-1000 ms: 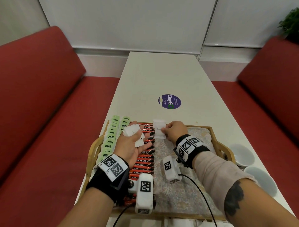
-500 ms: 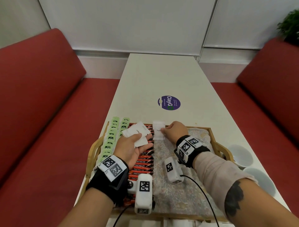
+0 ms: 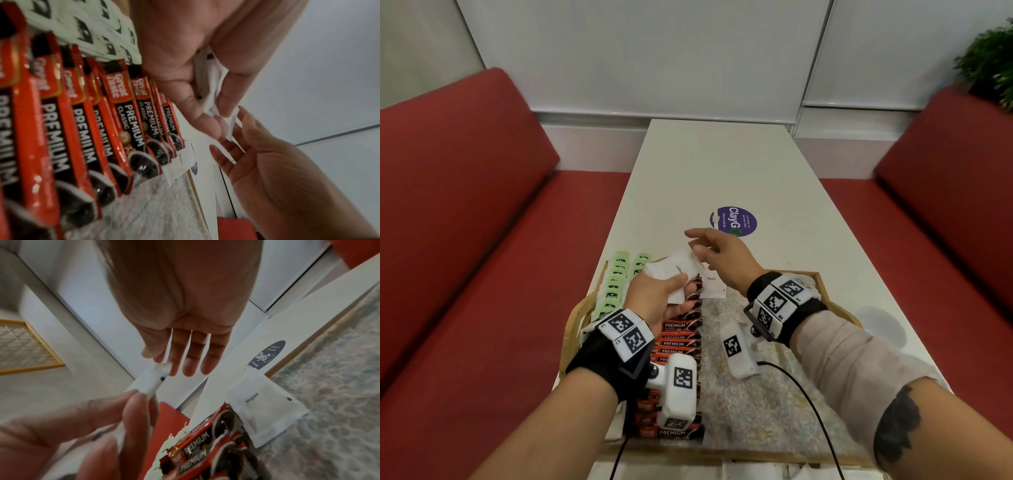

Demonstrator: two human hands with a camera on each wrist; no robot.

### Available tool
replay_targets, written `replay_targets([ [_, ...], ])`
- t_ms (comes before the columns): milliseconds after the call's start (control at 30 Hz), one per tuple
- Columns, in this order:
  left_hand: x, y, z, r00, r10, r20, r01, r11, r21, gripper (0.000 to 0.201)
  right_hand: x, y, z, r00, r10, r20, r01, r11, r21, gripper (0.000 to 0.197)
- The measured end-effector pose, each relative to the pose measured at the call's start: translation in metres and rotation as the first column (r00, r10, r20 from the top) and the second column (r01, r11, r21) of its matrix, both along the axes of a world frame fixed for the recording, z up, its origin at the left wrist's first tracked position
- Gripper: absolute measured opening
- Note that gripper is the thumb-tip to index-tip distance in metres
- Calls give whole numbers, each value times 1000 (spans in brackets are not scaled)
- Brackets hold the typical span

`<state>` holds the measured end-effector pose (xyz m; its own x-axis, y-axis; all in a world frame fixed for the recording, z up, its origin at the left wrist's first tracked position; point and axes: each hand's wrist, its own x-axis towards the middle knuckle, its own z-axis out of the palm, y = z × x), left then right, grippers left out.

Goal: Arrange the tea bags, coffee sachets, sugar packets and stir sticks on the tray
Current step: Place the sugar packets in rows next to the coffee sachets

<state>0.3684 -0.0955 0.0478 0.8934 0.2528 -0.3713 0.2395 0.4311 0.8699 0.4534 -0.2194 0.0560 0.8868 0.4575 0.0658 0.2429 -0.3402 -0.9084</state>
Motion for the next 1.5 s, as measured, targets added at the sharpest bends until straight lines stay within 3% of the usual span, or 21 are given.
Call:
replay_targets([
  [133, 0, 2, -3, 1000, -12, 0, 12, 999, 43, 26, -3, 2, 3, 999, 37, -1, -37, 999, -29, 23],
  [267, 2, 2, -4, 996, 89, 22, -90, 996, 28, 30, -4, 0, 1, 1000, -8, 20, 9, 998, -58, 21],
  [400, 6, 4, -4, 983, 174, 56, -176, 984, 37, 37, -4, -5, -1, 997, -23, -73, 18, 997, -72, 25],
  [633, 7, 2, -5, 993, 67, 101, -82, 984, 157, 48, -5, -12, -4, 991, 18, -130, -32, 993, -110, 4],
  [733, 8, -2, -6, 993, 64, 99, -81, 982, 170, 41, -4, -15, -6, 990, 24, -142, -40, 993, -115, 13],
  [800, 9, -2, -5, 990, 105, 95, -118, 983, 143, 31, -3, -18, -9, 984, -34, -174, 22, 998, -67, 16],
  [900, 10, 0, -6, 987, 144, 71, -149, 986, 69, 24, 3, -24, -20, 950, -227, -215, 227, 973, -25, 20],
  [1000, 9, 4, -7, 987, 148, 69, -153, 986, 60, 23, 4, -31, -31, 909, -338, -243, 323, 941, -104, 27],
  [1267, 8, 4, -8, 986, 147, 74, -151, 987, 47, 25, 9, -34, -43, 935, -329, -129, 229, 843, -487, 34],
  [1433, 7, 5, -8, 986, 149, 72, -151, 988, 21, 26, 8, -34, -43, 934, -313, -175, 191, 849, -493, 24],
  [1500, 6, 4, -8, 986, 149, 71, -150, 988, 20, 26, 7, -31, -45, 933, -312, -182, 191, 855, -482, 30],
])
